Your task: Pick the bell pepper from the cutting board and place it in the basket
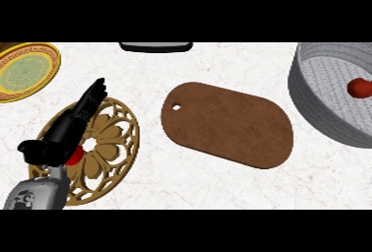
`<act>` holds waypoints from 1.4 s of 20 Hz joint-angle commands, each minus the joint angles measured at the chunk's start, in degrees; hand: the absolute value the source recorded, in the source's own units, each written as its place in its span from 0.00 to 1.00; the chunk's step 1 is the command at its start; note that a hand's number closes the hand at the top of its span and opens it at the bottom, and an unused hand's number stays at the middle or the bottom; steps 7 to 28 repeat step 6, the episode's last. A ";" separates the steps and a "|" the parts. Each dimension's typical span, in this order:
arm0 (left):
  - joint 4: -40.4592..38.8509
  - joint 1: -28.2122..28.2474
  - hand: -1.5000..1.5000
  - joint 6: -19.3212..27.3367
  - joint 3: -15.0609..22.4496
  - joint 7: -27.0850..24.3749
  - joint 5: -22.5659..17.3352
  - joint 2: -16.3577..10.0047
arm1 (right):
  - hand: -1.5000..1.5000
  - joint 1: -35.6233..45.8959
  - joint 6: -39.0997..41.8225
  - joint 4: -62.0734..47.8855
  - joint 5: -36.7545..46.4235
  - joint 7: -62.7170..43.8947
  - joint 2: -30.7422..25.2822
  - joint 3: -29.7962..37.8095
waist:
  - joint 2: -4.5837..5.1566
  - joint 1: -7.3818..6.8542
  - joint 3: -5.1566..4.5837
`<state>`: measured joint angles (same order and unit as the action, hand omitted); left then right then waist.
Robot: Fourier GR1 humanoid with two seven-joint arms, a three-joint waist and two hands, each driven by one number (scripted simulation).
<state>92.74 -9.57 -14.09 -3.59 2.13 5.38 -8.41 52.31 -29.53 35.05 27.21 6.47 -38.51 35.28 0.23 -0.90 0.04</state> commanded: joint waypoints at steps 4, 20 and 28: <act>0.35 0.65 0.50 -0.18 -1.48 -0.53 -0.51 -0.91 | 0.00 -1.19 3.37 -0.22 -9.47 -0.29 -3.30 7.04 | -0.14 0.52 0.02; -4.02 -0.29 0.50 0.30 -1.68 -2.75 0.04 -0.29 | 0.00 -3.90 8.48 2.13 -11.92 -2.79 -4.45 7.80 | -0.33 1.66 -0.04; -4.02 -0.29 0.50 0.30 -1.68 -2.75 0.04 -0.29 | 0.00 -3.90 8.48 2.13 -11.92 -2.79 -4.45 7.80 | -0.33 1.66 -0.04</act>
